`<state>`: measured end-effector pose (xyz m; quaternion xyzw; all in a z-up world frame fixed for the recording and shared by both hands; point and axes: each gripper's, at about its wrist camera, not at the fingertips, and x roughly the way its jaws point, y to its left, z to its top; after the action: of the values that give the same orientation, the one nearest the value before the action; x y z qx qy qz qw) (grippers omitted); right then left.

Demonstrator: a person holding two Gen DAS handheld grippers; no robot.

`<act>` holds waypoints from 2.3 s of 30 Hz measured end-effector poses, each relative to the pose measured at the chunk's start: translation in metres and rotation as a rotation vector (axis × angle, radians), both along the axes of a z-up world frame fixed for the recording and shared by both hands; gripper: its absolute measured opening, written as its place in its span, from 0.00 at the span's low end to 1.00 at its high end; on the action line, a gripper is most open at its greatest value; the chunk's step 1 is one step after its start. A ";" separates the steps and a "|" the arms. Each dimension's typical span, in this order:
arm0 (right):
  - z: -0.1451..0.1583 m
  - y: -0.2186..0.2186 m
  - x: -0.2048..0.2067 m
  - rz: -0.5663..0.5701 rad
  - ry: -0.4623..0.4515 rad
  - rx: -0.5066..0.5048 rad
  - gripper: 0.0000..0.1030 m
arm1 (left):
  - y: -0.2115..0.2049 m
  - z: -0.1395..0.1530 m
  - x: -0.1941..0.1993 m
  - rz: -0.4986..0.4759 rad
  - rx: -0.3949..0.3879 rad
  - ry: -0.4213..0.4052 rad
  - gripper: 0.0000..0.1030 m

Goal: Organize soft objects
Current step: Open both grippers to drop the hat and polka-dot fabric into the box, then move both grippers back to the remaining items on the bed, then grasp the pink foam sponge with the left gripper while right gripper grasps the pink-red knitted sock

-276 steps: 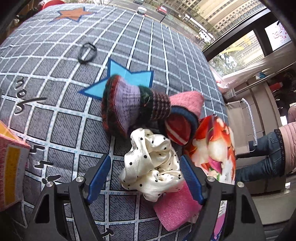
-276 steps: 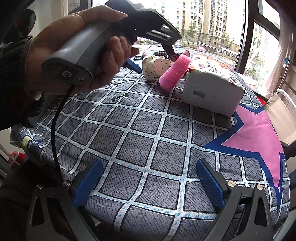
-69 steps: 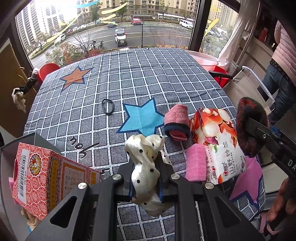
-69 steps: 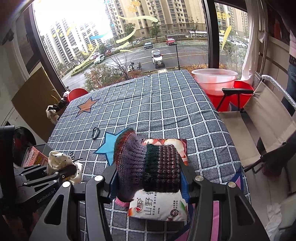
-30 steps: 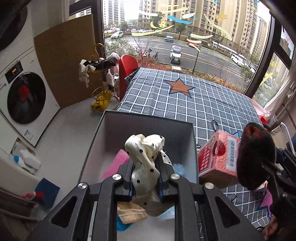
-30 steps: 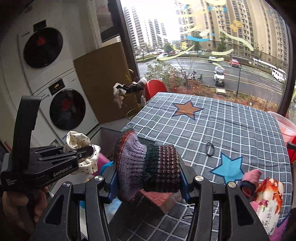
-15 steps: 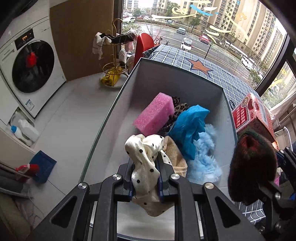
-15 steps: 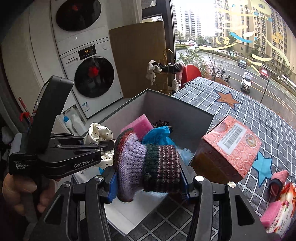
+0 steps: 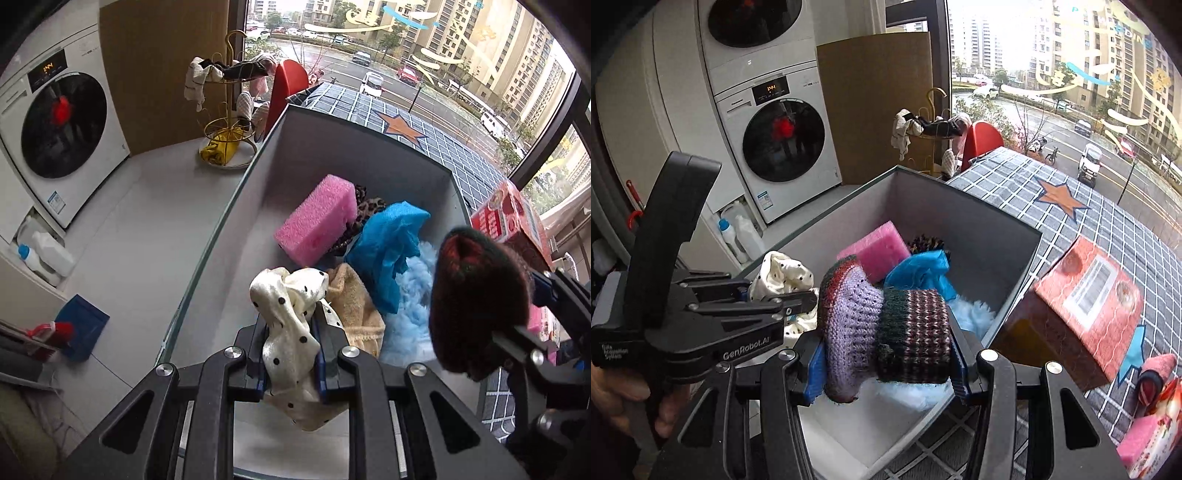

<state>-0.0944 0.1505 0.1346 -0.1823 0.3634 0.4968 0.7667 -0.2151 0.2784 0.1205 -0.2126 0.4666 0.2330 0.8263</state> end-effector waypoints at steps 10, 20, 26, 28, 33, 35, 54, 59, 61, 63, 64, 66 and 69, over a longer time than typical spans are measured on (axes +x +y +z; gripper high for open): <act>0.042 -0.022 0.035 -0.142 -0.058 0.144 0.84 | -0.025 0.010 0.007 -0.042 0.071 -0.039 0.75; 0.040 -0.133 0.107 -0.388 -0.041 0.068 0.84 | -0.120 0.050 0.024 -0.319 0.092 -0.159 0.75; 0.012 -0.196 0.183 -0.476 -0.011 -0.168 0.84 | -0.217 0.034 0.067 -0.553 0.088 -0.121 0.75; -0.004 -0.207 0.208 -0.495 0.047 -0.222 0.84 | -0.243 0.018 0.086 -0.608 0.062 -0.076 0.75; -0.033 -0.209 0.236 -0.439 0.156 -0.272 0.84 | -0.278 -0.015 0.118 -0.642 -0.023 0.028 0.75; -0.048 -0.199 0.244 -0.418 0.175 -0.328 0.84 | -0.284 -0.021 0.121 -0.645 -0.010 0.049 0.75; 0.014 -0.285 0.103 -0.332 -0.007 -0.033 0.25 | -0.283 -0.038 0.162 -0.595 -0.023 0.069 0.75; -0.023 -0.331 0.065 -0.474 0.011 -0.106 0.25 | -0.312 -0.031 0.202 -0.674 0.010 0.034 0.75; -0.040 -0.347 0.061 -0.521 0.081 -0.087 0.25 | -0.319 -0.033 0.215 -0.690 0.022 0.039 0.75; -0.052 -0.359 0.056 -0.565 0.131 -0.055 0.25 | -0.325 -0.034 0.220 -0.707 0.017 0.038 0.75; -0.056 -0.365 0.055 -0.580 0.157 -0.035 0.25 | -0.327 -0.035 0.220 -0.714 0.018 0.039 0.75; -0.061 -0.372 0.052 -0.594 0.184 -0.016 0.25 | -0.332 -0.038 0.220 -0.737 0.007 0.039 0.75; -0.063 -0.376 0.051 -0.594 0.197 -0.002 0.25 | -0.340 -0.045 0.224 -0.750 0.037 0.053 0.75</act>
<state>-0.0429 -0.2251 0.0721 -0.0200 0.4738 0.2661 0.8392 0.0084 -0.0615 0.0759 -0.0059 0.5291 -0.0721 0.8455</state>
